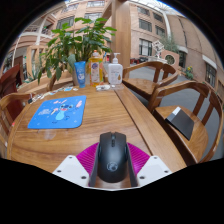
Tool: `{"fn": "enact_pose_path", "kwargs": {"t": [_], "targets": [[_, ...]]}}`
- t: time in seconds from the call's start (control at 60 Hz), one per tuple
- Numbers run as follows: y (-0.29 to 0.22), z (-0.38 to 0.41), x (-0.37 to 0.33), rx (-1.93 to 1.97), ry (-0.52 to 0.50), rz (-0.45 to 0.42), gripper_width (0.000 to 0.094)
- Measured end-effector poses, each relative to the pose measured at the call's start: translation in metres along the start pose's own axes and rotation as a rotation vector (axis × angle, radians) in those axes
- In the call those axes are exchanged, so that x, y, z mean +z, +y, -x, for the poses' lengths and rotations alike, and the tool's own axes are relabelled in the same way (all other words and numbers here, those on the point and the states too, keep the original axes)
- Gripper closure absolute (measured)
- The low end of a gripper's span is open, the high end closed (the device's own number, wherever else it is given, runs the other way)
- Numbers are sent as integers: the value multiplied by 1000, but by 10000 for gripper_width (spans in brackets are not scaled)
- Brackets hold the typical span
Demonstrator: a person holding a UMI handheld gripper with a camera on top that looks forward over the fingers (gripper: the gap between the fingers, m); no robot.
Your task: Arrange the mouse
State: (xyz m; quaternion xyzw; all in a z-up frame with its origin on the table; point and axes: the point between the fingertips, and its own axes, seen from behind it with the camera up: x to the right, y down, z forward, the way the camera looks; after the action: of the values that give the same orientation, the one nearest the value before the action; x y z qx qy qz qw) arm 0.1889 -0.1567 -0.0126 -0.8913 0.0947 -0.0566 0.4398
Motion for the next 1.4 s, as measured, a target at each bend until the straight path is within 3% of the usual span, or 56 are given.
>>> {"fn": "enact_pose_path", "kwargs": {"t": [0.15, 0.333, 0.533, 0.633, 0.717, 0.8, 0.917, 1.117, 1.267, 1.333, 1.4], "targets": [[-2, -1, 0, -35, 18, -11, 562], [-20, -10, -8, -21, 25, -33, 573], [-160, -22, -35, -12, 60, -278, 572], [-230, 7, -48, -37, 30, -396, 573], [-265, 52, -42, -50, -33, -438, 574], [-262, 106, -18, -62, -102, -417, 575], [-230, 168, 35, -89, -192, -291, 575], [-141, 228, 106, -116, -239, -72, 566], [-105, 237, 126, -86, -252, 27, 471], [-109, 234, 121, -86, -248, 9, 425], [-118, 227, 108, -96, -226, -25, 267]]}}
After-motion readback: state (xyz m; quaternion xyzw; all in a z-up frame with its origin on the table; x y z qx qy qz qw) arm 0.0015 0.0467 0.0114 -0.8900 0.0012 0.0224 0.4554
